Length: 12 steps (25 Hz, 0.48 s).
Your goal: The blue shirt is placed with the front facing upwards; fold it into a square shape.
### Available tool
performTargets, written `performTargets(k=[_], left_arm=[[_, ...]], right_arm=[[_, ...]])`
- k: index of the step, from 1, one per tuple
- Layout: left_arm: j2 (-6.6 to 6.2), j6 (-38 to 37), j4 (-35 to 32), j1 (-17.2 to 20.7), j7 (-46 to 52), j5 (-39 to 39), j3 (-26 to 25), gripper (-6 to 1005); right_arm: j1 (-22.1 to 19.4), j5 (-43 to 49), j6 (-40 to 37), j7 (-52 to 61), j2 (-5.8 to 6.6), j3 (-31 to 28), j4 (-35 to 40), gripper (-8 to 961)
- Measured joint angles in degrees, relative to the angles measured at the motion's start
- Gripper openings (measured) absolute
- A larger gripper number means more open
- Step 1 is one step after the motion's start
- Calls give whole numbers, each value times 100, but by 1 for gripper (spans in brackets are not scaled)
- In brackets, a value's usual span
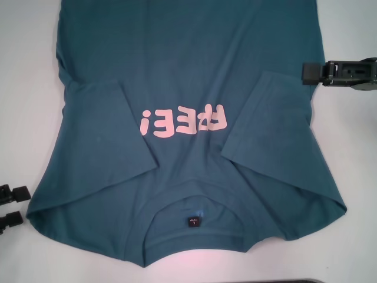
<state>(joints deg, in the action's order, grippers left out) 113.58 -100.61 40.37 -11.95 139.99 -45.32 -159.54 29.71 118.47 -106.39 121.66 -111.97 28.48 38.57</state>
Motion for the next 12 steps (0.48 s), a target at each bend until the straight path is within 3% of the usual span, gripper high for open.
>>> performTargets(k=[12], left_arm=[[125, 30, -7, -146, 5, 111, 89, 764]], right_arm=[[-16, 1, 4, -2, 0, -7, 1, 742]])
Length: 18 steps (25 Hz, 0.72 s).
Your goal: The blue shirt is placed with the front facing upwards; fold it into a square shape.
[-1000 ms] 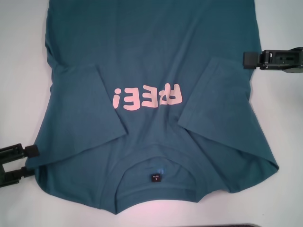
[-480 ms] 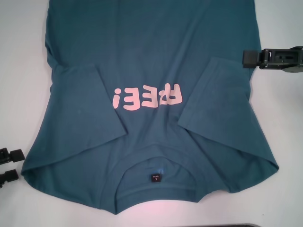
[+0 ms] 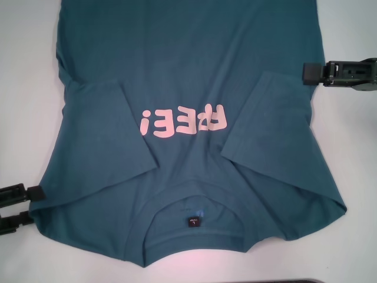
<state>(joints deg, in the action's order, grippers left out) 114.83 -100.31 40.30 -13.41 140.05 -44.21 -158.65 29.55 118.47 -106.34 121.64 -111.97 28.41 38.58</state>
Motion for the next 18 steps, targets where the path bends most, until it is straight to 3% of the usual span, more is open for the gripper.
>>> performTargets(k=[8, 18], left_arm=[[78, 3, 72, -114, 79, 147, 19, 765], [40, -139, 84, -126, 15, 103, -205, 764]], right_arm=[[-3, 0, -8, 0, 0, -11, 0, 742], [-3, 0, -16, 0, 14, -21, -76, 742]])
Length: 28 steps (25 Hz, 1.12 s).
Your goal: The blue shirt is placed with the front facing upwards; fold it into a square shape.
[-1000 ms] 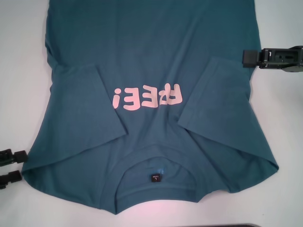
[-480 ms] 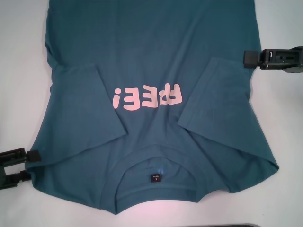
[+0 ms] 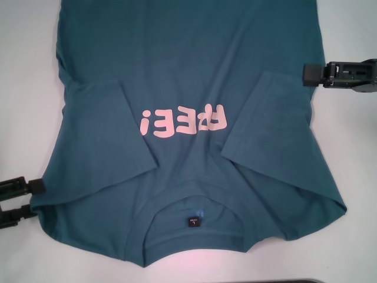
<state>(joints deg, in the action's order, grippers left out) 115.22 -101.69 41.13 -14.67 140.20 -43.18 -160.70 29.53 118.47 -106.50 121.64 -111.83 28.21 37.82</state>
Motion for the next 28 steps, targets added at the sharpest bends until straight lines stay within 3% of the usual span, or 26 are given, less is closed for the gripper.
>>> performTargets(k=[20, 28], left_arm=[[93, 155, 193, -44, 51, 336, 73, 765], [123, 98, 184, -165, 142, 337, 143, 714]], right_arm=[[26, 0, 25, -1, 12, 1, -3, 742], [25, 0, -12, 7, 12, -1, -12, 742]])
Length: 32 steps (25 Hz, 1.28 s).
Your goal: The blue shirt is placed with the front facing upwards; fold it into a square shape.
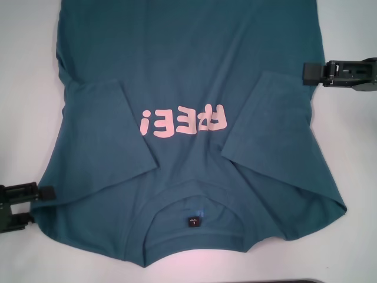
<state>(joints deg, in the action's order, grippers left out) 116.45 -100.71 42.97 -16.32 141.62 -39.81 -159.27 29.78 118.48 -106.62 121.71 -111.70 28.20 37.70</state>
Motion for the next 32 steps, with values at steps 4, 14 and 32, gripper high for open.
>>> performTargets(k=[4, 14, 32], left_arm=[[0, -145, 130, -14, 183, 5, 165, 688], [0, -131, 203, -22, 212, 55, 282, 503], [7, -952, 237, -78, -68, -137, 229, 28]], right_arm=[[-13, -2, -9, 2, 0, -52, 0, 742], [-1, -9, -17, 2, 0, -125, 0, 741], [-21, 589, -62, 321, 240, 69, 38, 741]])
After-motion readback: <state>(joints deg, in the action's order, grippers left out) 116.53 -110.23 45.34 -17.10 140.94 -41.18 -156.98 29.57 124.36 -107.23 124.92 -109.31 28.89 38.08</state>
